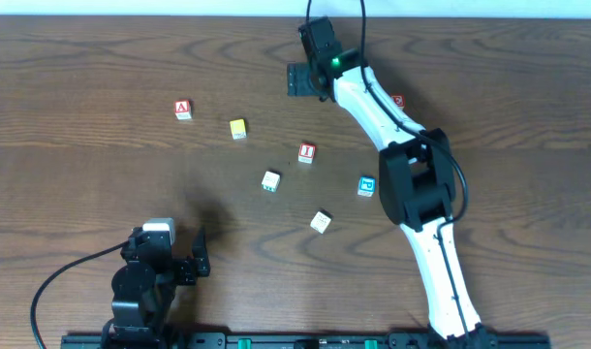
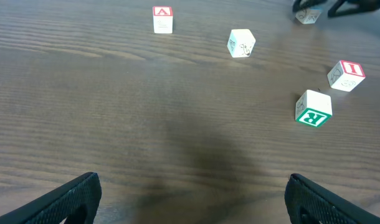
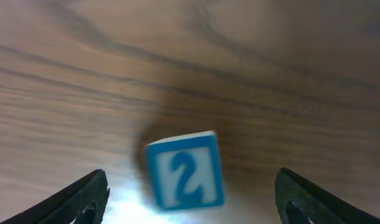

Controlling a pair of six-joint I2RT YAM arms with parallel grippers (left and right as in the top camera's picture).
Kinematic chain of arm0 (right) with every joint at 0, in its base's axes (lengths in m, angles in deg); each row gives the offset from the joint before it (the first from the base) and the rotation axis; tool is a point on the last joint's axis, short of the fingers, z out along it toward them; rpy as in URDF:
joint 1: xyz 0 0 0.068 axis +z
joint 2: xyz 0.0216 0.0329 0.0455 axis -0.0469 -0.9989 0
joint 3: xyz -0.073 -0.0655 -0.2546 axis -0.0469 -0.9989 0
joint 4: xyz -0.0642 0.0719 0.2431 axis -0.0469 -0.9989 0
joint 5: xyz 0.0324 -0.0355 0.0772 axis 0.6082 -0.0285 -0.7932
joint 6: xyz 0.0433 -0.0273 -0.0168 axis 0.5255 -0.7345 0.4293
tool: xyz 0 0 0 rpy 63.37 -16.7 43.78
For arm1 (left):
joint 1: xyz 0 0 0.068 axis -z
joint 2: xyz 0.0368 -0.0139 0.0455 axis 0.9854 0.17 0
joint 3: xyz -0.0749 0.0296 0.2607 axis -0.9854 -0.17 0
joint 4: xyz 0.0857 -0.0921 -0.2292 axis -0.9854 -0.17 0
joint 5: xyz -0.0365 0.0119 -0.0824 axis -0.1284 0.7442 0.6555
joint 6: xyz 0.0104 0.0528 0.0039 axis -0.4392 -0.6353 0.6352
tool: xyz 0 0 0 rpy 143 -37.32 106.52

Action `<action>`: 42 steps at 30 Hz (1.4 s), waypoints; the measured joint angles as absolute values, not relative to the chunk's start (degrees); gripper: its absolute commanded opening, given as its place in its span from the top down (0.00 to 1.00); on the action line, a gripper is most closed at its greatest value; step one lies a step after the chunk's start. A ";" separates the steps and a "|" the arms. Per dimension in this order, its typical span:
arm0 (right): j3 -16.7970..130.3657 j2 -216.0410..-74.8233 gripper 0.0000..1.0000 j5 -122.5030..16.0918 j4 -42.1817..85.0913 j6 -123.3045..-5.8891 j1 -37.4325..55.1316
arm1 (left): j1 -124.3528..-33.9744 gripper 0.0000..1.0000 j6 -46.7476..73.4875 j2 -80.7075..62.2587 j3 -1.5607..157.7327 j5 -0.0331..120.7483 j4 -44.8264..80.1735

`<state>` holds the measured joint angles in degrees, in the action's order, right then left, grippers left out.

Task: Spell out Ai2
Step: 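Move the right gripper to the blue 2 block and grasp it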

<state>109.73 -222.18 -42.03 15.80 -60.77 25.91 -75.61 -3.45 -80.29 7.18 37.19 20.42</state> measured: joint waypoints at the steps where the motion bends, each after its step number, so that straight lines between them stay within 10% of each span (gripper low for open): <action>1: 109.73 -222.42 0.17 -42.05 16.11 -60.88 25.65 | -75.61 0.05 -3.45 -80.29 7.18 37.21 20.39; 42: 110.45 -222.62 0.73 -44.50 16.09 -63.96 25.52 | -75.61 0.05 -3.45 -80.29 7.18 37.19 20.42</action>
<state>110.45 -222.62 -44.50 16.09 -63.96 25.52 -75.61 -3.45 -80.29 7.18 37.19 20.42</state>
